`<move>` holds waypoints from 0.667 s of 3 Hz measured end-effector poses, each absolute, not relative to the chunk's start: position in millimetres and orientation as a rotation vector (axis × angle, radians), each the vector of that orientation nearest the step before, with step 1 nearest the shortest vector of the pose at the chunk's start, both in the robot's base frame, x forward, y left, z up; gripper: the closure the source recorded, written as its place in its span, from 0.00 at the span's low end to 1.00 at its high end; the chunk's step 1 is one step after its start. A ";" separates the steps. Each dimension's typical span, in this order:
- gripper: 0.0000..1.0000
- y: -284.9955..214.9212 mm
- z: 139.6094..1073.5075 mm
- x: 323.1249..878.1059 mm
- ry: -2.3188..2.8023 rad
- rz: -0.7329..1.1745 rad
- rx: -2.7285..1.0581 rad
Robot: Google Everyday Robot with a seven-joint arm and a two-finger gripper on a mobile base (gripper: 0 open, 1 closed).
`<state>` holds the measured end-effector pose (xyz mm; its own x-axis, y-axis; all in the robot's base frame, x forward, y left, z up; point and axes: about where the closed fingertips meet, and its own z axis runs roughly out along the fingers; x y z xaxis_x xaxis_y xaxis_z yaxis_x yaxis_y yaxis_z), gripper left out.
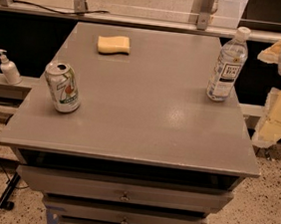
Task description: Move blue plastic bottle near 7up can
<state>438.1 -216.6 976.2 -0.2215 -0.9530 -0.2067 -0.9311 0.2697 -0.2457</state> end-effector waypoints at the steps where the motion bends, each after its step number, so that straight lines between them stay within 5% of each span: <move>1: 0.00 -216.5 978.1 440.1 2.221 -0.114 -1.716; 2: 0.00 -237.1 977.7 458.9 2.216 -0.148 -1.636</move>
Offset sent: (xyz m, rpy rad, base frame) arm 0.0542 -0.0520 -0.0043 0.0494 -0.1403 -0.1138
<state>458.9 -237.1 977.7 -0.2496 -0.9384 -0.2391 -0.8983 0.3165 -0.3047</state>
